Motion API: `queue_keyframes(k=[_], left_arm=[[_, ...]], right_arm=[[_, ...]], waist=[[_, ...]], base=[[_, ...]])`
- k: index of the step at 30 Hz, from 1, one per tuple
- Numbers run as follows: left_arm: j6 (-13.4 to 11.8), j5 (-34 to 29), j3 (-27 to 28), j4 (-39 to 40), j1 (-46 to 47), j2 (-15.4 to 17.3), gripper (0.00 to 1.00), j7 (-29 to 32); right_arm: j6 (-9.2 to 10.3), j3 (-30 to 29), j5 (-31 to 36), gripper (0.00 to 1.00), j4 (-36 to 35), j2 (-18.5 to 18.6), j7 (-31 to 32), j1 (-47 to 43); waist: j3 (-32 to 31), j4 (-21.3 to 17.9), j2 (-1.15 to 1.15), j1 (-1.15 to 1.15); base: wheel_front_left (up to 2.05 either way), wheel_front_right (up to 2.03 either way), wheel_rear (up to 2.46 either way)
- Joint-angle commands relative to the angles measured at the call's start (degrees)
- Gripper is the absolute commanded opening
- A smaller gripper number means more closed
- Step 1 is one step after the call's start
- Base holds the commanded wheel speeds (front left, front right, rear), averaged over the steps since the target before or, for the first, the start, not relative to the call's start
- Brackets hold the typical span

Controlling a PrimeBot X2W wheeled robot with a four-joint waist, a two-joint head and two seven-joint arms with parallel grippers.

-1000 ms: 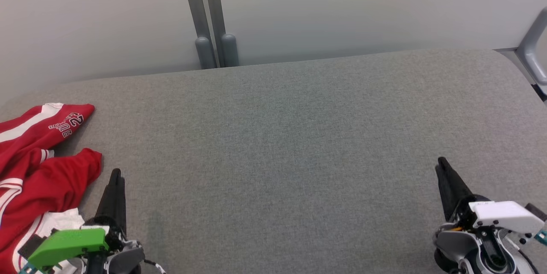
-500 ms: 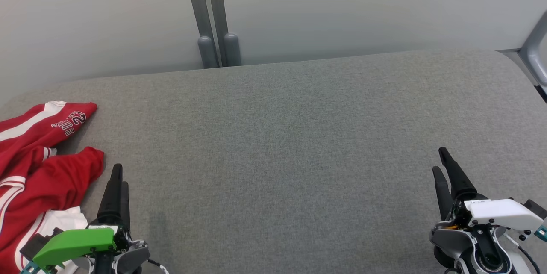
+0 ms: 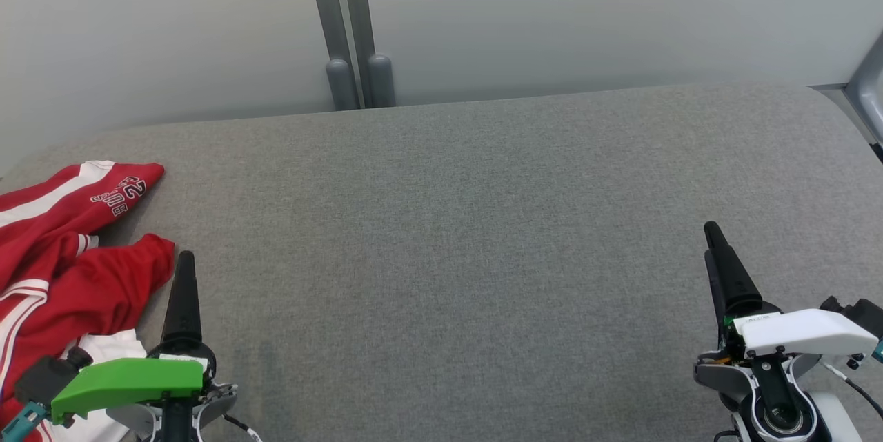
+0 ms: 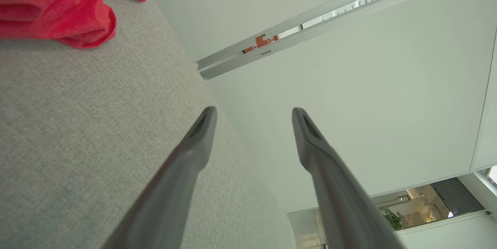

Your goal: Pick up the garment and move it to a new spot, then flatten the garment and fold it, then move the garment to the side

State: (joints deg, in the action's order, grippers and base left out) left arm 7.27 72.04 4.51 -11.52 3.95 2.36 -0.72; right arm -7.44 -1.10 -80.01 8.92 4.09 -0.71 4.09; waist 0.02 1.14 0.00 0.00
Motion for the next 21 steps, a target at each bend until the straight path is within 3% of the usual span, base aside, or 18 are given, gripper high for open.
queue_keyframes(k=[1, 13, 21], left_arm=[[0.0, -3.4, -0.3, 1.5, 0.7, 0.4, 1.0, -0.7], [-3.9, -19.8, -3.5, 3.5, -0.2, 0.4, 1.0, -3.2], [-6.6, -31.2, -6.2, 3.8, -0.2, 0.6, 1.0, -4.7]], right_arm=[[-0.03, 0.3, 2.3, 1.0, -1.6, 0.7, -0.7, 0.5], [-0.03, 1.7, 16.5, 1.0, -3.8, 1.3, -3.2, 0.6], [-0.04, 2.4, 29.7, 1.0, -5.0, 2.5, -4.7, 0.9]], waist=[[0.0, 0.1, 0.0, 0.0], [-0.2, 0.5, 0.0, 0.0], [-0.2, 1.0, 0.0, 0.0]], base=[[0.0, 0.0, 0.0], [0.0, 0.0, 0.0], [0.0, 0.0, 0.0]])
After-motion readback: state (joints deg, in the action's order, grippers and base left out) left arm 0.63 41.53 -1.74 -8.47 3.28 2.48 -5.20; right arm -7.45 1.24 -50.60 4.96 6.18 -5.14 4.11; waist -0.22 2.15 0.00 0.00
